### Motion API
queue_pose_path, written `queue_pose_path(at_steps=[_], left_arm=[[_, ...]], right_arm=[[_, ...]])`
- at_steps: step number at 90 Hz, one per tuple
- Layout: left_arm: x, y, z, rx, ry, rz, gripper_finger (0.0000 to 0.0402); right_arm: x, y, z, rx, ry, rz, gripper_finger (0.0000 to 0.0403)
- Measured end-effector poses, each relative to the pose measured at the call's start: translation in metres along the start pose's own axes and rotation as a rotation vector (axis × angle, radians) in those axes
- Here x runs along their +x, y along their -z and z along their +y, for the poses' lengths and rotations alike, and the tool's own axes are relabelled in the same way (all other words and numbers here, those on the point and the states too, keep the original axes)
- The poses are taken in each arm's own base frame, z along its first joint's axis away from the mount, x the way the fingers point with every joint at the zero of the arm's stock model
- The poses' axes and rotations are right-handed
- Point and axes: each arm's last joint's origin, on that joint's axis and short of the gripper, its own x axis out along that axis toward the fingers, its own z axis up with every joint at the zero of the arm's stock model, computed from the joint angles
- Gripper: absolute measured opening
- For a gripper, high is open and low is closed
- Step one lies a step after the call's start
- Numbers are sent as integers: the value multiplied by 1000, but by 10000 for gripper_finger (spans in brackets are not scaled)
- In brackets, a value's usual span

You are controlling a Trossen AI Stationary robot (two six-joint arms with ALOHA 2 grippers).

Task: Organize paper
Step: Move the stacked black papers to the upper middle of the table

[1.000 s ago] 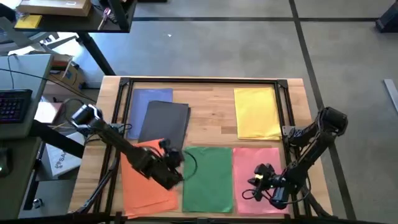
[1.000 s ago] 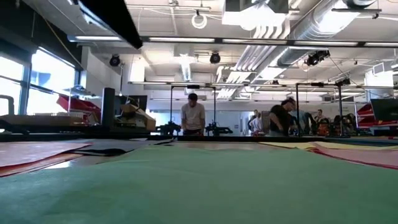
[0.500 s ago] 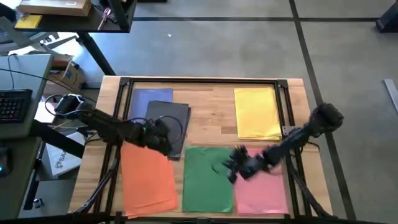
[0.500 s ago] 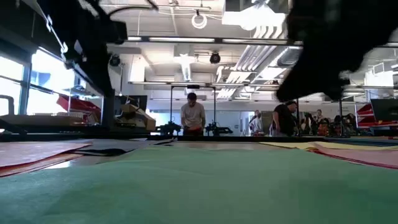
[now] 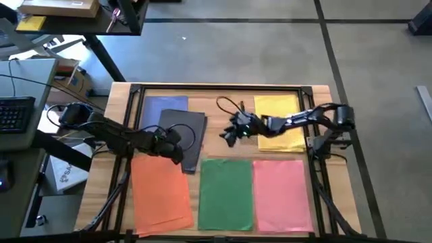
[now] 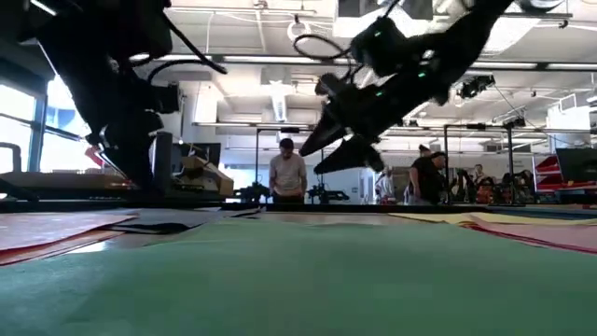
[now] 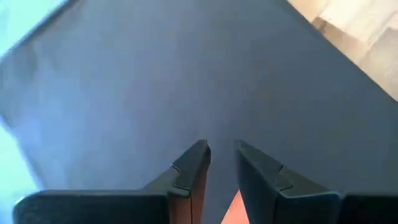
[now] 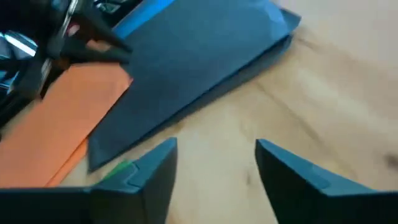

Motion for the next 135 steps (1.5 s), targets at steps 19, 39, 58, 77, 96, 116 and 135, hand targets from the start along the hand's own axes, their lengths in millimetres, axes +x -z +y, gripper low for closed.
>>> queue_pose_path(at_steps=[19,39,58,77,96,116,135], left_arm=[[18,4,7,-18,78,-51,49],[29,9,8,-18,127,-121,35],[40,15,6,-22,152,-141,23],[51,13,-5,15,209,-178,15],[60,15,-9,22,203,-176,14],[61,16,-8,19,205,-175,14],[51,9,-10,-11,243,-195,14]], right_arm=[[44,-35,-24,68,148,120,220],[70,-55,-44,143,190,195,208],[95,-56,-51,222,143,239,206],[111,-53,-40,214,114,234,206],[112,-50,-37,204,108,243,203],[109,-51,-35,189,105,254,136],[100,-52,-27,116,99,288,13]])
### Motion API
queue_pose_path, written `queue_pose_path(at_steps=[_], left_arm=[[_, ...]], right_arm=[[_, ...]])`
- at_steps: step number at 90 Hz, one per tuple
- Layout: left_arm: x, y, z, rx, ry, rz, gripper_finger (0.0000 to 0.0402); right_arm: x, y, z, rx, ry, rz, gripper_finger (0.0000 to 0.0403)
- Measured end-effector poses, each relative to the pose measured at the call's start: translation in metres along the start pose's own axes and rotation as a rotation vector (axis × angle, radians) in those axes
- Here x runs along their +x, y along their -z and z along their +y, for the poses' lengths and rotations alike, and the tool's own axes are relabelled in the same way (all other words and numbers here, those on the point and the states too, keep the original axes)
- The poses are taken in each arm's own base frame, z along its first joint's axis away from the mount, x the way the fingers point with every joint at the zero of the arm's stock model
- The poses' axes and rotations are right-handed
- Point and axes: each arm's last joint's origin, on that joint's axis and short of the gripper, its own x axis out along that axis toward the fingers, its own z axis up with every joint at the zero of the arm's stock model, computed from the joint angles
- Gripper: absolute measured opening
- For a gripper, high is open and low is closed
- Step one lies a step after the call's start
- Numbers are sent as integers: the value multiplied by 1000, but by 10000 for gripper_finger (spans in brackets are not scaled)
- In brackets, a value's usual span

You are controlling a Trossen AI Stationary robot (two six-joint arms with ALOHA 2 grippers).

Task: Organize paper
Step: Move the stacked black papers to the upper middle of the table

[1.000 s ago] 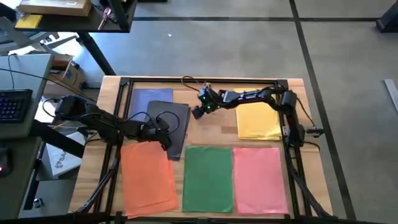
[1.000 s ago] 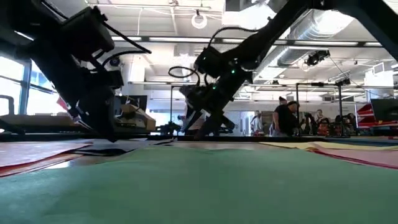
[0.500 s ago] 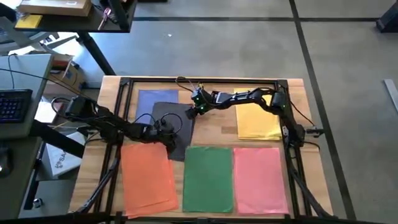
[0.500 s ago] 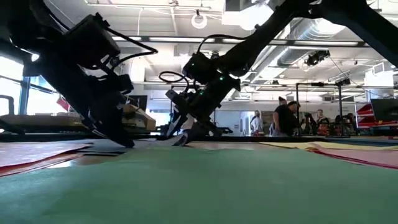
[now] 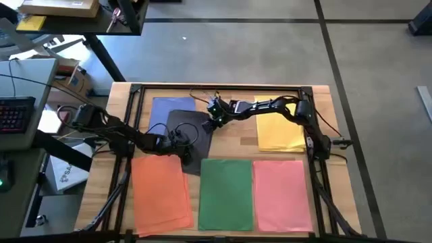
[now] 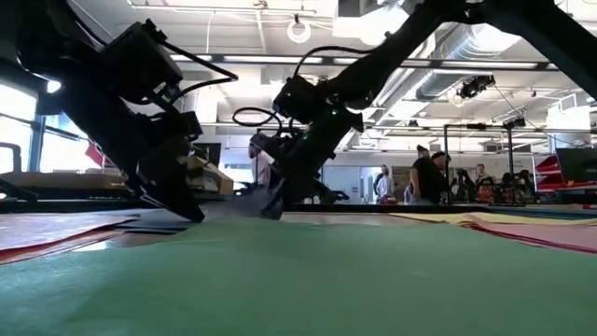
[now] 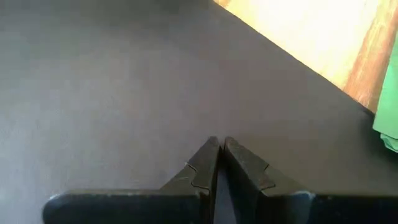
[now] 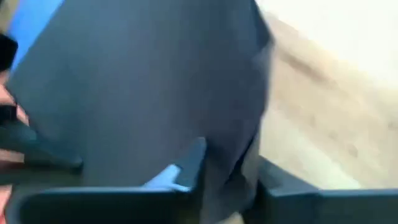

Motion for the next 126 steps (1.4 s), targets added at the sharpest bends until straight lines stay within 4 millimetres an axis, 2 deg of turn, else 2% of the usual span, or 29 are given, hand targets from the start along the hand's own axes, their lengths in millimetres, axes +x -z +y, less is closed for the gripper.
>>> queue_pose_path(at_steps=[6,19,33,46,58,76,90,109,126], left_arm=[[-6,-5,-4,9,29,-10,14],[-29,-29,-15,-12,94,-94,14],[-53,-39,-9,-46,31,-83,14],[-60,-31,7,-73,-133,-42,14],[-51,-21,18,-91,-194,-10,14],[-28,3,37,-112,-246,85,14],[-19,13,47,-81,-323,122,14],[-19,16,54,24,-399,145,14],[-29,4,47,38,-394,178,14]], right_arm=[[-3,0,4,-20,-2,-3,8],[-15,-1,13,-90,6,-21,1],[-49,-6,23,-169,66,-31,0],[-86,-6,20,-238,210,5,0],[-108,-6,5,-272,328,81,0],[-119,-5,-23,-292,513,193,0],[-121,-8,-32,-362,531,214,0],[-119,-15,-39,-311,515,139,0],[-107,-4,-46,-306,473,122,0]])
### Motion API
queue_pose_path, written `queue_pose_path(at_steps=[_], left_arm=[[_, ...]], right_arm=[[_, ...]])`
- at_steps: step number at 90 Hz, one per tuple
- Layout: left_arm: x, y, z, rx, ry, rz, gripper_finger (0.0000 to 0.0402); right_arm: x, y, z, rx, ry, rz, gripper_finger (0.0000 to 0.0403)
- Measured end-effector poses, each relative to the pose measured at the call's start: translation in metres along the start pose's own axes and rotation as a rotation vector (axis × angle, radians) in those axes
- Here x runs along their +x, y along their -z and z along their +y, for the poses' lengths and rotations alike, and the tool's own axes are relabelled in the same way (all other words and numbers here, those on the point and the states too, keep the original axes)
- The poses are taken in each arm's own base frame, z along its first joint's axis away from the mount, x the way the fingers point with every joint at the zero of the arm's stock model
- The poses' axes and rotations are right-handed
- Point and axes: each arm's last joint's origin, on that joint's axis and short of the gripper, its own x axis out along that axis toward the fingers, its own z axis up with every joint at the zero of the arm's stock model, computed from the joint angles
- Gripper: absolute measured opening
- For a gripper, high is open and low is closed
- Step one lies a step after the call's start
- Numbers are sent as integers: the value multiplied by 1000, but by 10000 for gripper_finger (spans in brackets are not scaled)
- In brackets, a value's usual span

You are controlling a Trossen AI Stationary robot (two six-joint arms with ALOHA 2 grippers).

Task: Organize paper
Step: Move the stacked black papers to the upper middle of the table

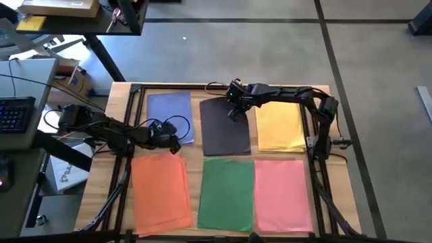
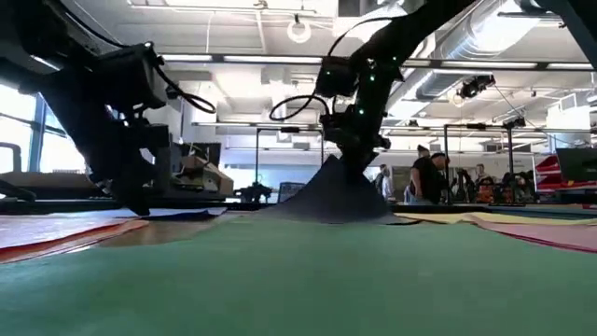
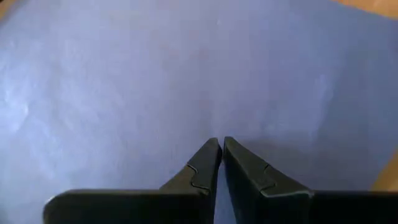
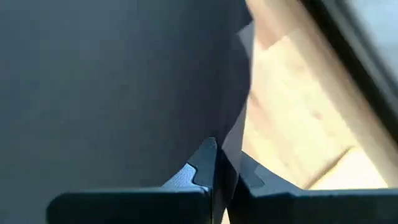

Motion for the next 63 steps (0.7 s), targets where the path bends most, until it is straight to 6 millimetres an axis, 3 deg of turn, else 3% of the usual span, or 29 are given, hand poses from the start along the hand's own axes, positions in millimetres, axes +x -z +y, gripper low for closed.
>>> queue_pose_path(at_steps=[12,30,46,63], left_arm=[[-16,-18,-10,-7,91,-101,14],[-20,-41,-20,-2,224,-289,35],[-14,-59,-12,-68,253,-369,88],[4,-74,-4,-155,476,-480,142]], right_arm=[[-6,1,4,9,-86,-104,0],[-43,10,-2,8,-129,-296,0],[-77,40,-2,-26,-173,-440,0],[-96,71,4,-10,-235,-591,0]])
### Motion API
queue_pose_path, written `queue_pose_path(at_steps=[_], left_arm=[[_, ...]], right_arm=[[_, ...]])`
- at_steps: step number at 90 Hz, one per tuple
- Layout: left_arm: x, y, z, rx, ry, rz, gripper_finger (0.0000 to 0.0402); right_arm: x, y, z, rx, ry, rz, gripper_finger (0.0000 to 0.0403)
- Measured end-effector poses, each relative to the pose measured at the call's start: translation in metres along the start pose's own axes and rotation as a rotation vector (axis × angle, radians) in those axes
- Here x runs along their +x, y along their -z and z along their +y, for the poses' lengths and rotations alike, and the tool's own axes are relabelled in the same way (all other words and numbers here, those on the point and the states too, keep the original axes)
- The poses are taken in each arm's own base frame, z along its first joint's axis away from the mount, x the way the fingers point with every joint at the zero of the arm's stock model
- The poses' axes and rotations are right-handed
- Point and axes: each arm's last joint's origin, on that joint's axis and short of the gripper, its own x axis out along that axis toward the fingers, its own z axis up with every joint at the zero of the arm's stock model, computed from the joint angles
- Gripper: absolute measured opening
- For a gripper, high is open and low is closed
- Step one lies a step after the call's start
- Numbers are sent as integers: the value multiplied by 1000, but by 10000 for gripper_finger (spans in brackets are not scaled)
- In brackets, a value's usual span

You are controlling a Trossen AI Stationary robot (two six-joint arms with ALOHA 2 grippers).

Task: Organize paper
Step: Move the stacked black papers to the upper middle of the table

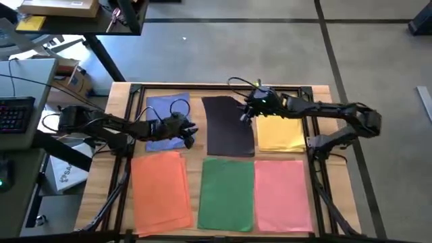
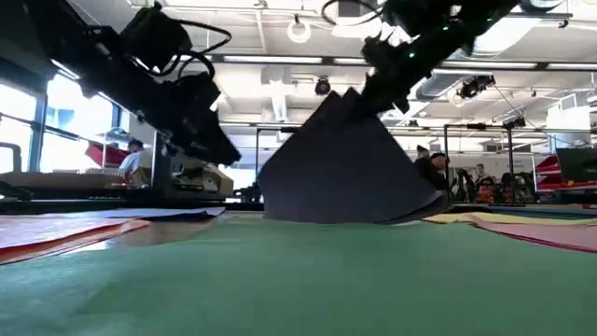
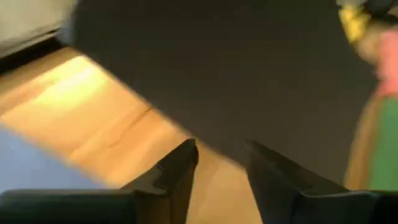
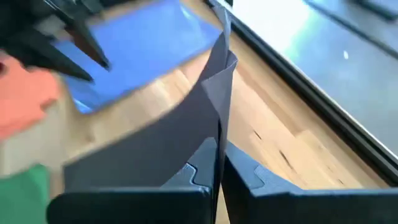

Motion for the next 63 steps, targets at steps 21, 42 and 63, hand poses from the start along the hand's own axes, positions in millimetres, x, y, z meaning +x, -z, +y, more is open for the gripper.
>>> queue_pose_path(at_steps=[21,42,63], left_arm=[[25,11,14,-50,10,-6,161],[56,38,19,-65,-7,122,161],[78,43,16,-59,3,148,161]], right_arm=[[2,29,3,67,-43,39,0],[22,54,1,115,-47,119,0],[50,74,0,154,-11,203,0]])
